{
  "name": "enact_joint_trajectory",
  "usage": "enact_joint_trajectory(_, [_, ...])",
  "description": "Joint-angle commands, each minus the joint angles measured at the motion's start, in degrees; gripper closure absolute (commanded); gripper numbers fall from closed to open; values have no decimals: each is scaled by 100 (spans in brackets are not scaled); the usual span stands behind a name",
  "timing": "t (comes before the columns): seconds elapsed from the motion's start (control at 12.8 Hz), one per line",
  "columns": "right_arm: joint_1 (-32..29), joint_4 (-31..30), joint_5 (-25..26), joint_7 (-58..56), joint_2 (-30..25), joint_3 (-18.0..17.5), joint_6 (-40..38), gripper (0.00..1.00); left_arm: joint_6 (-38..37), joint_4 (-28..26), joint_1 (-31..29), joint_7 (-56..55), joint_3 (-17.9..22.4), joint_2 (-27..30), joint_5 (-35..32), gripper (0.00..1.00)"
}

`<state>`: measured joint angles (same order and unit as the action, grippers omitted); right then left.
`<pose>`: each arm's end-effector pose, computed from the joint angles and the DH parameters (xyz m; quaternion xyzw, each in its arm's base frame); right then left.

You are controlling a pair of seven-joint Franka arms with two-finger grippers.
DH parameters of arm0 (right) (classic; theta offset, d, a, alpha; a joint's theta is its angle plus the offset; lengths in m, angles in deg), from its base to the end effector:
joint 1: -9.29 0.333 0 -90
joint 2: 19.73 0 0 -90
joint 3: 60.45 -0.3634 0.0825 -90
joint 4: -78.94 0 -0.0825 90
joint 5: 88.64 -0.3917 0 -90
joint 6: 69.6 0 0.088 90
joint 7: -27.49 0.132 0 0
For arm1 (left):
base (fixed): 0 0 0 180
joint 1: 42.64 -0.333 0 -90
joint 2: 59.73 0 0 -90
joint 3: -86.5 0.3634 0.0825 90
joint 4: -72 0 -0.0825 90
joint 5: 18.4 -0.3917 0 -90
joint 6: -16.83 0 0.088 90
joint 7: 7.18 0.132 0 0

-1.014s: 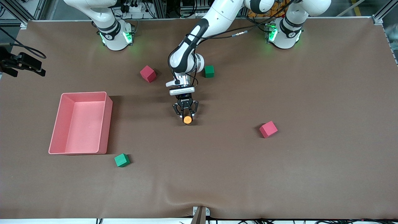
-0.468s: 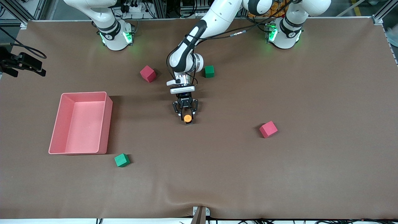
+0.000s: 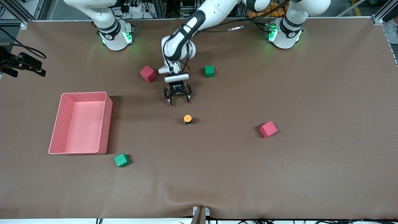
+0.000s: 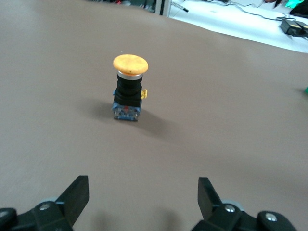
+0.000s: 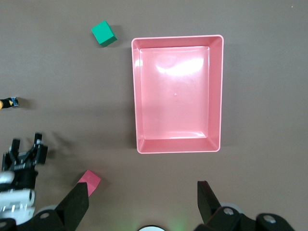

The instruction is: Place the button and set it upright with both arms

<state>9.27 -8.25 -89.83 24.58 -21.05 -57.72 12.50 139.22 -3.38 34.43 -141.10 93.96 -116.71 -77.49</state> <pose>0.5375 -0.0232 0.6712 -0.9994 -0.0025 0.0323 0.0125 0.3009 -0.7240 0.1470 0.8767 0.1745 0.4480 0.0146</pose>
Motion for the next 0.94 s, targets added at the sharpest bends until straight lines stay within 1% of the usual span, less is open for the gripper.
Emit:
enact_joint_trajectory(0.0, [28,88,-48,36,18,16,-18,0,-310,-188,-17,672,-104,774,983,0])
enact_joint_trajectory(0.23, [28,88,-48,36,18,16,-18,0,-574,-179,-61,1725,-69,1546,2135,0])
enact_joint_trajectory(0.39, [28,88,-48,36,18,16,-18,0,-785,-188,-340,2446,-34,2109,2681,0])
enact_joint_trajectory(0.47, [28,88,-48,36,18,16,-18,0,-803,-188,-603,2868,-43,2416,2901,0])
enact_joint_trajectory(0.62, [28,88,-48,44,18,16,-18,0,-926,-197,-1105,3633,-34,2857,3550,0])
enact_joint_trajectory(0.86, [28,97,-48,36,18,16,-18,0,-1400,-215,-2026,4468,-43,3454,3965,0])
